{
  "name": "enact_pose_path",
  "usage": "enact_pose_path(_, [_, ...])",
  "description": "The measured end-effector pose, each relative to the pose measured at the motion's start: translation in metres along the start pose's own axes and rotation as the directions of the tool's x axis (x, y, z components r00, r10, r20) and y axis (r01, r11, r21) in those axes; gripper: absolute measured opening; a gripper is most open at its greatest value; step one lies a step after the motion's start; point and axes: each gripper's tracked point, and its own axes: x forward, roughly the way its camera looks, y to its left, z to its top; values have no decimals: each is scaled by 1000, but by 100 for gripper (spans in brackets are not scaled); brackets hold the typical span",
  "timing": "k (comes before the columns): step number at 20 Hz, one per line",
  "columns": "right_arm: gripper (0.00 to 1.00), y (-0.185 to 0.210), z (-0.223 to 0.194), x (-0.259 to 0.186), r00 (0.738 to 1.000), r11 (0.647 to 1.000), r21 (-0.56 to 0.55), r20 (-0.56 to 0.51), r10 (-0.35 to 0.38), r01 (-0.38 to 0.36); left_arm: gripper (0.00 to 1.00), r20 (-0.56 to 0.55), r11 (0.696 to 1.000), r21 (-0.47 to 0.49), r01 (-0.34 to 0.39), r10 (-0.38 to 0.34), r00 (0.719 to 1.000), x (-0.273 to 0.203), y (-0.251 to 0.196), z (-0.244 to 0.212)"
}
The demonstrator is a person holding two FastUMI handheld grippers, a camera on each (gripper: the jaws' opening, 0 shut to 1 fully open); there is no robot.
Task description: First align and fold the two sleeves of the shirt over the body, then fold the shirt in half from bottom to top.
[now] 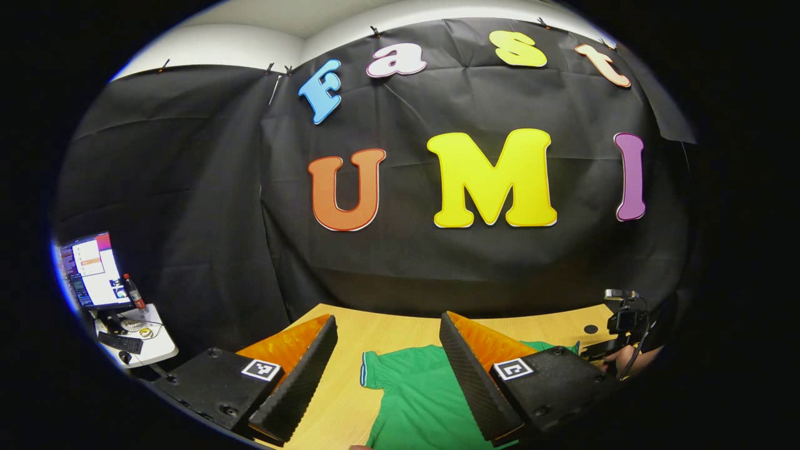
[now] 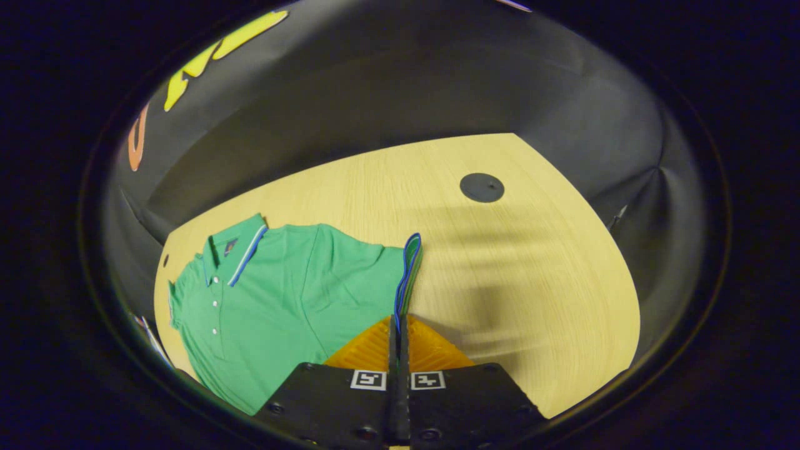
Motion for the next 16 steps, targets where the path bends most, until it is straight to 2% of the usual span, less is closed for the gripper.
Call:
enact_pose_path(4, [0, 14, 16, -23, 998, 999, -49, 59, 14, -11, 100, -2, 1000, -12, -13, 13, 1000, -6, 6, -1])
enact_pose_path(9, [0, 68, 27, -42, 993, 992, -119, 95, 64, -53, 100, -2, 999, -19, -35, 35, 999, -15, 16, 0])
enact_pose_path(16, [0, 153, 12, -38, 986, 980, -125, 40, 162, -155, 100, 1, 996, 0, -94, 94, 996, -31, 43, 1])
